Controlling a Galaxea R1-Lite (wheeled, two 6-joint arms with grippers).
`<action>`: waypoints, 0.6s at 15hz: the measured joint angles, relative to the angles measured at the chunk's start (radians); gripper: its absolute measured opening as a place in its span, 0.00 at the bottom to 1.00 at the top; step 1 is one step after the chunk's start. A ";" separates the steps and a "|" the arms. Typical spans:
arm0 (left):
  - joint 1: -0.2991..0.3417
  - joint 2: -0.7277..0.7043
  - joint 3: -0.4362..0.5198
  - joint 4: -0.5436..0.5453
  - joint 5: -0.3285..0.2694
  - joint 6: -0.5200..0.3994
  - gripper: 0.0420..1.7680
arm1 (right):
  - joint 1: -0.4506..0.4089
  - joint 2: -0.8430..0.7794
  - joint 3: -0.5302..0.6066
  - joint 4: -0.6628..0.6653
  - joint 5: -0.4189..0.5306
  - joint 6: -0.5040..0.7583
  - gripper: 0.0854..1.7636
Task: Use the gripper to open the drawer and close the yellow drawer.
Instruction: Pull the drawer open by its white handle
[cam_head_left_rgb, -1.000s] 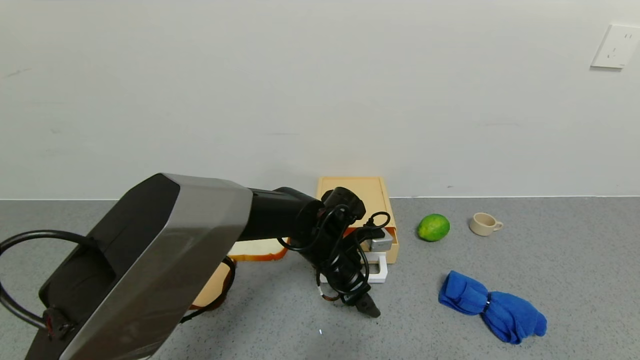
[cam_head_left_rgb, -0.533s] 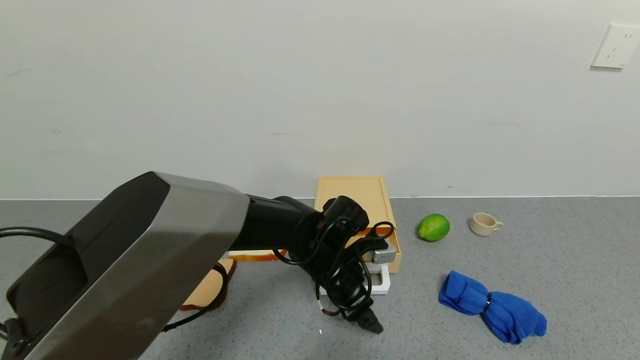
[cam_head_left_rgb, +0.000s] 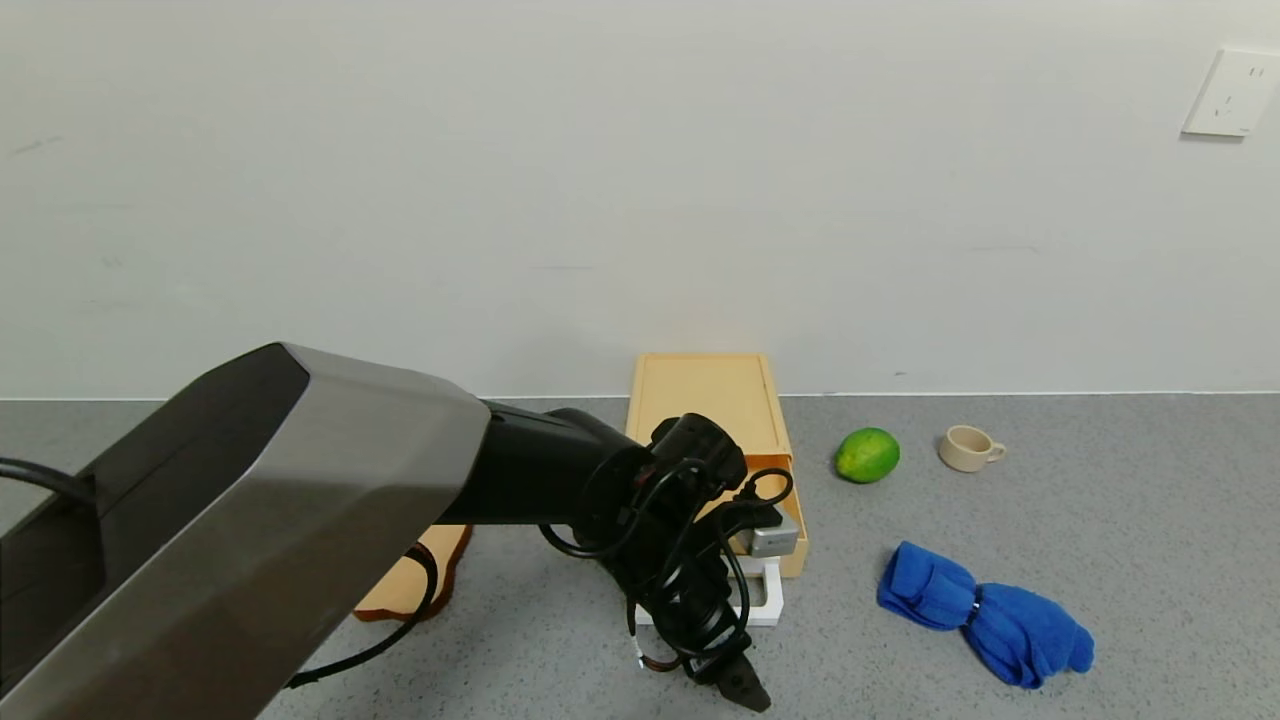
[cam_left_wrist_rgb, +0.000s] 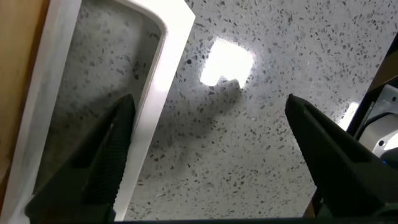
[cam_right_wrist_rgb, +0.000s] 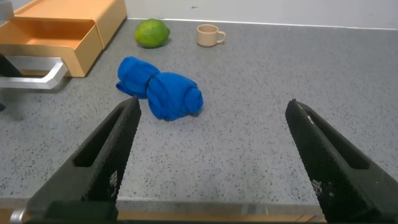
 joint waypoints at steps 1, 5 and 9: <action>-0.004 -0.005 0.009 -0.001 0.001 -0.009 0.97 | 0.000 0.000 0.000 0.000 0.000 0.000 0.97; -0.019 -0.021 0.037 -0.001 0.007 -0.047 0.97 | 0.000 0.000 0.000 0.000 0.000 0.000 0.97; -0.042 -0.030 0.070 -0.020 0.015 -0.081 0.97 | 0.000 0.000 0.000 0.000 0.000 0.000 0.97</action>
